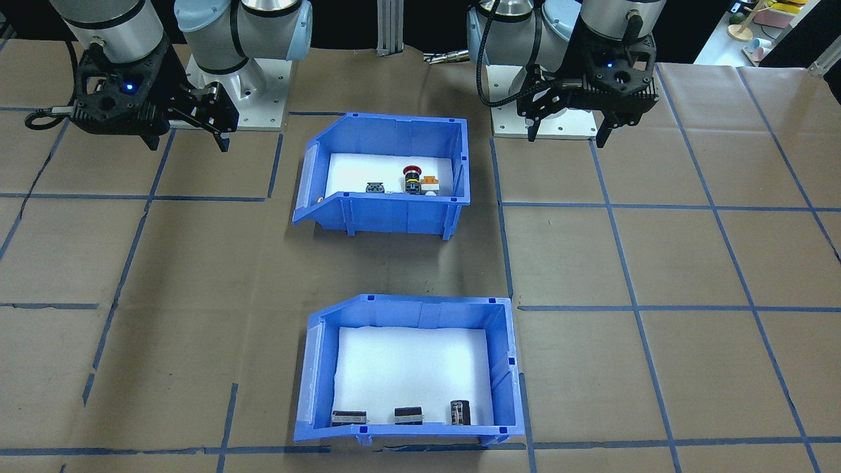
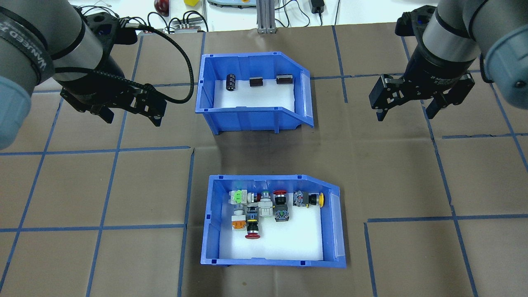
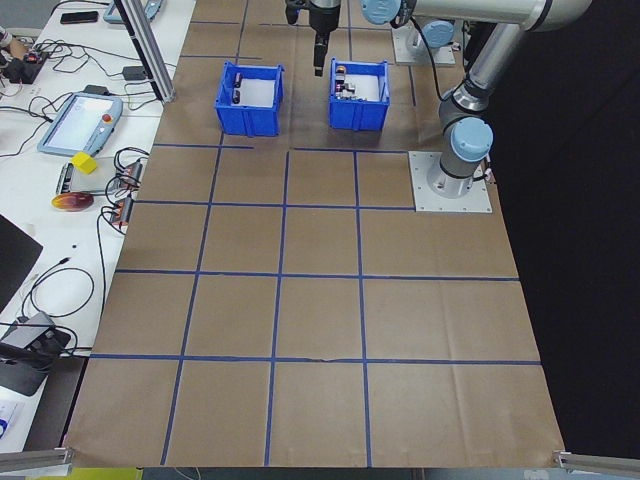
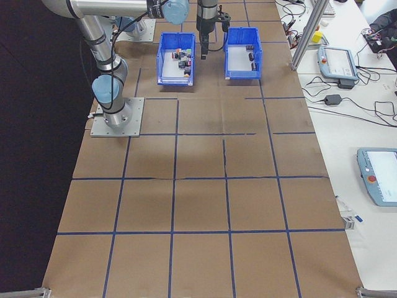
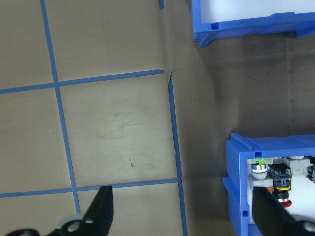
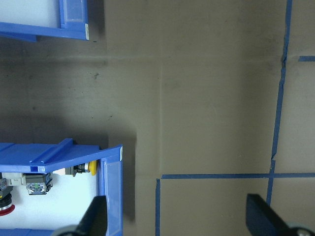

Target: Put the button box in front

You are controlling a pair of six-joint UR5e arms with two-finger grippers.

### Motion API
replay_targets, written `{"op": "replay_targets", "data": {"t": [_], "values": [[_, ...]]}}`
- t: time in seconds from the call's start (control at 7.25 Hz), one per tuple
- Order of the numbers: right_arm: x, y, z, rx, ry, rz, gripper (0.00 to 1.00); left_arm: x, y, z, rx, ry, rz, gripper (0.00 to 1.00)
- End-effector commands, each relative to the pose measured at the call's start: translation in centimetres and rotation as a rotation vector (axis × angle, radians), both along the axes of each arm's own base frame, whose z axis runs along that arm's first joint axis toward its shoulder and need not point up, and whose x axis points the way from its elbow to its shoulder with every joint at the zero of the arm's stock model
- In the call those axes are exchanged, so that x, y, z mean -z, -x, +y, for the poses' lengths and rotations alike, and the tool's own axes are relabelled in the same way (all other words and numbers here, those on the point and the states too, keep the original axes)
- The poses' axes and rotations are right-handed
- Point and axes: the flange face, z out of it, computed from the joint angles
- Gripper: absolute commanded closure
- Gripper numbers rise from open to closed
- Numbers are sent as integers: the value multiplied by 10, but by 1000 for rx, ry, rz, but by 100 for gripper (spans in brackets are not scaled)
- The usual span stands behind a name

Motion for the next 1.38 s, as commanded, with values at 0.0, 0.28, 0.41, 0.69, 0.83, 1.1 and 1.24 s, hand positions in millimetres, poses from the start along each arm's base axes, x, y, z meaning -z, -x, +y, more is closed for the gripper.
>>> {"op": "replay_targets", "data": {"t": [0.0, 0.28, 0.41, 0.69, 0.83, 1.1, 1.24], "values": [[0, 0, 0, 5, -1, 0, 0, 2, 0, 0, 0, -4, 1, 0], [0, 0, 0, 5, -1, 0, 0, 3, 0, 1, 0, -5, 3, 0], [0, -2, 0, 8, 1, -23, 0, 3, 0, 2, 0, -8, 3, 0], [1, -3, 0, 5, 0, -28, 0, 1, 1, 4, 2, -4, 6, 0], [1, -3, -1, -7, 0, -25, 0, 1, 2, 5, -6, -5, 11, 0], [-4, -2, -2, -17, 7, -16, 0, 6, 1, 3, 3, -22, 7, 0], [-3, -1, -3, -18, 5, -9, 0, 4, 1, 4, 6, -15, 1, 0]]}}
